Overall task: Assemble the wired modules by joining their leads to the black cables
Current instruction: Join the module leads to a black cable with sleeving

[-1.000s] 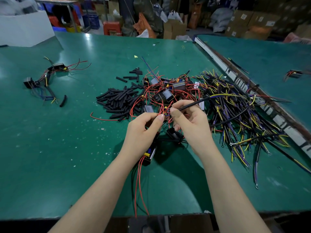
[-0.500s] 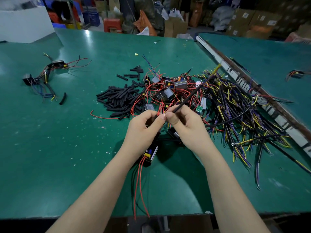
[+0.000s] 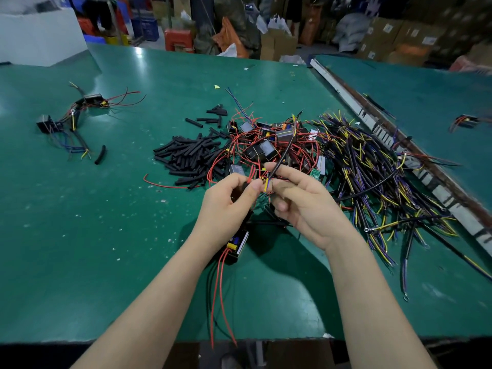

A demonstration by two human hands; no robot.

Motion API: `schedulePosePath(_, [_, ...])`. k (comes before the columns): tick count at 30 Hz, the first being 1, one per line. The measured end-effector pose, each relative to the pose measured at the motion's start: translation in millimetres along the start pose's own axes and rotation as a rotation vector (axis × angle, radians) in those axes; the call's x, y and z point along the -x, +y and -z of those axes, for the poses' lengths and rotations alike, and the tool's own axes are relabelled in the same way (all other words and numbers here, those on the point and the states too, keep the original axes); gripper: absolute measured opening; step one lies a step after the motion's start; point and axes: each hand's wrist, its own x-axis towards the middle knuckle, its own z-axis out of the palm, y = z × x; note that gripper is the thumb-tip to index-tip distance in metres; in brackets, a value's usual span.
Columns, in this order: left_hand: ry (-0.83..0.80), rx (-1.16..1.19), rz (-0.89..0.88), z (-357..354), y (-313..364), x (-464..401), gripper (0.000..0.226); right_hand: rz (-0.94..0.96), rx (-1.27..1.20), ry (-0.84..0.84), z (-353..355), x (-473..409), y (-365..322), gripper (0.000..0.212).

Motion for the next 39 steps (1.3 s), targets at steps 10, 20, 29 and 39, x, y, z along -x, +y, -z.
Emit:
schedulePosePath(10, [0.0, 0.101, 0.052, 2, 2, -1, 0.039, 0.268, 0.379, 0.044, -4, 2, 4, 0.029])
schedulePosePath(20, [-0.036, 0.256, 0.079, 6, 4, -2, 0.038, 0.229, 0.395, -0.075, -2, 6, 2, 0.032])
schedulePosePath(29, [-0.078, 0.339, 0.161, 5, 8, -3, 0.025, 0.295, 0.392, -0.011, -5, 1, 7, 0.025])
schedulePosePath(39, [-0.093, 0.316, 0.129, 1, 11, -2, 0.026, 0.26, 0.27, -0.02, -4, 2, 5, 0.021])
